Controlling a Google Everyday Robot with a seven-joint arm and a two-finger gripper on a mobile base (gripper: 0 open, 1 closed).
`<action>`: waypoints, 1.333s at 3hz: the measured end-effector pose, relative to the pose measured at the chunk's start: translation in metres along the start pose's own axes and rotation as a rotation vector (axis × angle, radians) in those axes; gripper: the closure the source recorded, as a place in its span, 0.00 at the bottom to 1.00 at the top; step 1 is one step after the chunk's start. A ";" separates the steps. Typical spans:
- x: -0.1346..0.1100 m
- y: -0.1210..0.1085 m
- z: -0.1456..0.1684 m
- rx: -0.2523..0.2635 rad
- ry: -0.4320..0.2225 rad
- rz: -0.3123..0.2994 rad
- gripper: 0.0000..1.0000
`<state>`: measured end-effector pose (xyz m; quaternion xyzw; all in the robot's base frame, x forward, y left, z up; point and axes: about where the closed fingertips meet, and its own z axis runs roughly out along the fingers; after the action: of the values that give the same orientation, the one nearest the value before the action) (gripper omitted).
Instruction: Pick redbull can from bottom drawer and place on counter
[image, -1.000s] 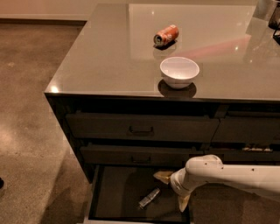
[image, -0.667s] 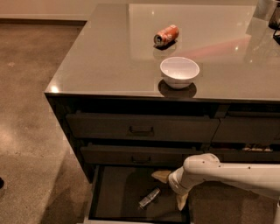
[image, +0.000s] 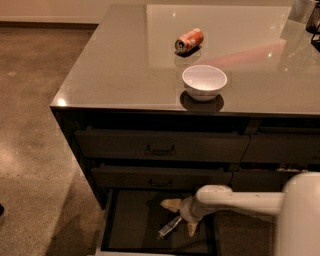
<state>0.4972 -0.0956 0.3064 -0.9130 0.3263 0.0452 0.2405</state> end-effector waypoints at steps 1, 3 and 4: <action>0.003 0.004 0.061 -0.058 -0.023 -0.097 0.00; 0.001 0.007 0.131 -0.114 -0.016 -0.170 0.00; 0.006 0.009 0.155 -0.123 -0.018 -0.162 0.00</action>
Offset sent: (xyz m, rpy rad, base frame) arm 0.0058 0.0569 -0.1436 -0.1495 -0.0056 0.1897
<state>0.5075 -0.0321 0.1647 -0.9491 0.2457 0.0536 0.1895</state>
